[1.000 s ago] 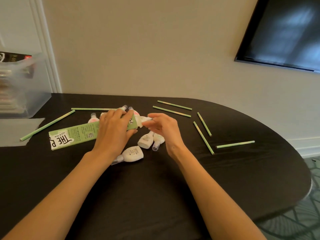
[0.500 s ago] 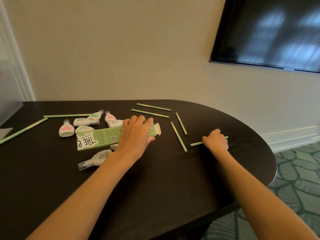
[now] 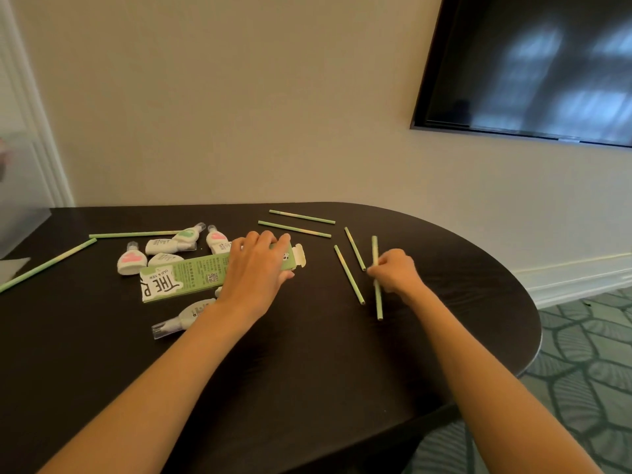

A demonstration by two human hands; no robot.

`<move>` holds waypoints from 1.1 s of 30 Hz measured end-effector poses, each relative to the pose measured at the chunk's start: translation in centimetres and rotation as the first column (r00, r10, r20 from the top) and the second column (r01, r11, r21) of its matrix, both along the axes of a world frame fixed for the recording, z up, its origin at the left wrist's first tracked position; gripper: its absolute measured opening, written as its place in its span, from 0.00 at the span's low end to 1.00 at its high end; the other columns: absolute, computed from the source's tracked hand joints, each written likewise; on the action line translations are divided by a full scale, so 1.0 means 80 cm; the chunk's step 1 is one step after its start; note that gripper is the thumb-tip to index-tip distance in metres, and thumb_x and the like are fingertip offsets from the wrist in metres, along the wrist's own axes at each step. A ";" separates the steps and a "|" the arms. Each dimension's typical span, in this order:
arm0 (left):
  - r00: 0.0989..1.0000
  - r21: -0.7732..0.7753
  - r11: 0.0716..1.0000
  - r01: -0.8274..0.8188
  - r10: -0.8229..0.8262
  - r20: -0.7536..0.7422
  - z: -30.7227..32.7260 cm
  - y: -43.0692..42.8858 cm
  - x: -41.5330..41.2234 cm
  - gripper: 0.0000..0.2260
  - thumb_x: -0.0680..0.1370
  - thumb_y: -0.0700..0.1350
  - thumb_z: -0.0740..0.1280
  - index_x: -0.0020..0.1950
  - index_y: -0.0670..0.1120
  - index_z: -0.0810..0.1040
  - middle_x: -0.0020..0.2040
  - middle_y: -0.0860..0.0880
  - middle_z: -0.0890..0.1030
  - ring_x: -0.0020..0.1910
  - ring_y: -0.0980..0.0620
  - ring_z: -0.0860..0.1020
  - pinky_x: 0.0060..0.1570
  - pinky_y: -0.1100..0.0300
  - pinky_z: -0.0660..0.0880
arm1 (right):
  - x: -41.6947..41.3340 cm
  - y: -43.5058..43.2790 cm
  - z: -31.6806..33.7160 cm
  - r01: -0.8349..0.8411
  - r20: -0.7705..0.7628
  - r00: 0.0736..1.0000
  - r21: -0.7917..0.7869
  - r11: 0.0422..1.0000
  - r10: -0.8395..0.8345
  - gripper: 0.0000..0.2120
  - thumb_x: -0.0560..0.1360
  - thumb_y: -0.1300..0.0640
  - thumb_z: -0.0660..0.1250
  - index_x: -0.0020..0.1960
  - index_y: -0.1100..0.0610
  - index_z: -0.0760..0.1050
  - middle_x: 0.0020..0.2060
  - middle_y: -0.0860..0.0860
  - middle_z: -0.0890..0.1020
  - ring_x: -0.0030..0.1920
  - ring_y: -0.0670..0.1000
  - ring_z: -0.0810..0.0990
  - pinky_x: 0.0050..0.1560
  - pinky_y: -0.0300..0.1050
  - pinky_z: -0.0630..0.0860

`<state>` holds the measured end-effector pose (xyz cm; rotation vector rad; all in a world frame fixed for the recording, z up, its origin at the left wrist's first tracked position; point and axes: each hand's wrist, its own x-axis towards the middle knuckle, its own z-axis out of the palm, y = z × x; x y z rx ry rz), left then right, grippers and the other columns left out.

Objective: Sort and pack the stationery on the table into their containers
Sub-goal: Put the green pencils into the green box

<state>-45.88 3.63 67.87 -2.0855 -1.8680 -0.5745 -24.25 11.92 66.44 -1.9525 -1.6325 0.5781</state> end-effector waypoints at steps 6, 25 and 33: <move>0.999 0.022 0.999 -0.028 0.028 -0.022 0.004 -0.010 -0.021 0.27 0.79 0.54 0.61 0.75 0.49 0.57 0.68 0.49 0.68 0.67 0.49 0.65 0.66 0.56 0.60 | -0.053 -0.001 0.002 -0.107 0.175 0.976 -0.149 0.983 0.133 0.07 0.75 0.59 0.68 0.47 0.61 0.70 0.44 0.57 0.76 0.40 0.52 0.77 0.41 0.41 0.77; 0.978 0.003 0.983 -0.182 0.181 0.103 -0.012 -0.030 -0.115 0.28 0.77 0.53 0.64 0.74 0.49 0.60 0.68 0.48 0.69 0.68 0.48 0.64 0.66 0.54 0.60 | -0.151 -0.048 0.017 -0.398 -0.024 0.899 0.379 0.836 0.438 0.07 0.78 0.59 0.63 0.54 0.59 0.69 0.38 0.49 0.75 0.35 0.48 0.78 0.35 0.35 0.77; 0.973 -0.012 0.987 -0.163 0.162 0.162 -0.016 -0.027 -0.124 0.28 0.77 0.53 0.64 0.74 0.49 0.60 0.67 0.49 0.69 0.67 0.50 0.64 0.65 0.55 0.60 | -0.162 -0.055 -0.015 -0.194 -0.371 0.873 0.328 0.925 0.315 0.03 0.78 0.59 0.61 0.50 0.58 0.72 0.43 0.55 0.81 0.34 0.46 0.82 0.36 0.36 0.80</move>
